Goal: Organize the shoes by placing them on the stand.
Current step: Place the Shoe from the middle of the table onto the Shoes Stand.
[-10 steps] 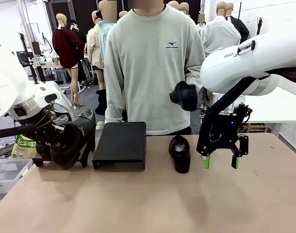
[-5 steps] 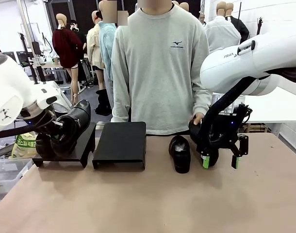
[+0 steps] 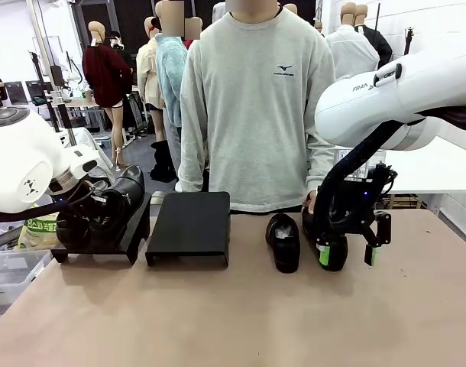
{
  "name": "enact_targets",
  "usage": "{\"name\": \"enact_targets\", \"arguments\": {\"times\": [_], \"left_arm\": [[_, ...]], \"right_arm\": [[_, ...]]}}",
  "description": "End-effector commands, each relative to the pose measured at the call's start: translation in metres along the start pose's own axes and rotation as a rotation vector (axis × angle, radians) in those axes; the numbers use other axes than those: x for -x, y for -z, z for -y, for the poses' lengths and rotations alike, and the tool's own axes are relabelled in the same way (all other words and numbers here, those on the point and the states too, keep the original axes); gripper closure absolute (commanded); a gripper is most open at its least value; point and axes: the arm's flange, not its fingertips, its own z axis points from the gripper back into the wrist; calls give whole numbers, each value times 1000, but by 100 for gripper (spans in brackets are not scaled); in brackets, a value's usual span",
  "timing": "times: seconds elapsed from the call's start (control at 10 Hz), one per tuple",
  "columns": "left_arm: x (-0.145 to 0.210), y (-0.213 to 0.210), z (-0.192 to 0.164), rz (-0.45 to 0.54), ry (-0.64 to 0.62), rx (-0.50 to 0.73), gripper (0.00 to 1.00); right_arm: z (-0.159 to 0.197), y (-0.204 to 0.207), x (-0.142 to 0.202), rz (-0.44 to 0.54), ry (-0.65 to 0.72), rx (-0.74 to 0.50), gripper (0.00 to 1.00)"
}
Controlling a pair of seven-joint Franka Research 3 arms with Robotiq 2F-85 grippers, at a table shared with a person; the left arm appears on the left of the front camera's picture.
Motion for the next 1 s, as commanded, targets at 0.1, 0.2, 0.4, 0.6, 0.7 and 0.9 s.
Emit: {"name": "enact_targets", "arguments": {"times": [0.1, 0.2, 0.4, 0.6, 0.7, 0.9], "left_arm": [[-10, 7, 0, 46, -67, -32, 100], [-13, 12, -1, 38, -76, -24, 100], [-12, 17, 2, 31, -91, -40, 100], [-15, 20, 5, 31, -89, -43, 100], [-17, 23, 6, 34, -90, -45, 100], [-18, 28, 8, 20, -94, -46, 100]], "right_arm": [[-3, -1, 0, -1, 16, -3, 0], [-3, -1, 0, -1, 16, -3, 0], [-3, -1, 0, -1, 16, -3, 0], [-3, -1, 0, -1, 16, -3, 0], [-3, -1, 0, -1, 16, -3, 0], [-3, -1, 0, -1, 16, -3, 0]]}}
